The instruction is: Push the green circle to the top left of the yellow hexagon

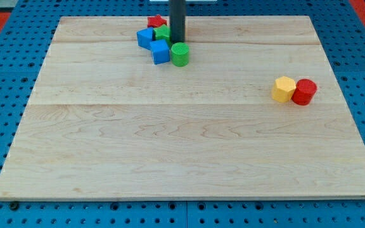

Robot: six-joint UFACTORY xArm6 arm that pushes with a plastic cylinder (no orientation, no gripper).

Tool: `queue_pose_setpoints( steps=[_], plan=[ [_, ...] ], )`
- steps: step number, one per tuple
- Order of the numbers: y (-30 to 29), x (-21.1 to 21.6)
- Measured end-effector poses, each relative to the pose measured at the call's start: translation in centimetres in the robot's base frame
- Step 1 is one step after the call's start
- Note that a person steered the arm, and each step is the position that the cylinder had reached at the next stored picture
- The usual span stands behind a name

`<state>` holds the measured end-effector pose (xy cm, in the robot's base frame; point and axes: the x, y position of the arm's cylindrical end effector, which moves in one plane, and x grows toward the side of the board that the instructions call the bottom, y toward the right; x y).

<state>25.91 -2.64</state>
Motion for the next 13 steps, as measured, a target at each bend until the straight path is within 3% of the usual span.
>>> queue_pose_setpoints(
  steps=[1,2,3,6,7,8,9,10,11,12,13],
  plan=[
    [-1.2,0.7],
    [4.5,2.5],
    [3.1,5.9],
    [-6.2,5.0],
    [-5.1,7.2],
    [3.2,7.9],
    [-1.8,8.6],
    [-1.5,10.0],
    [5.7,10.0],
    [2.8,10.2],
    [2.0,13.2]
  ],
)
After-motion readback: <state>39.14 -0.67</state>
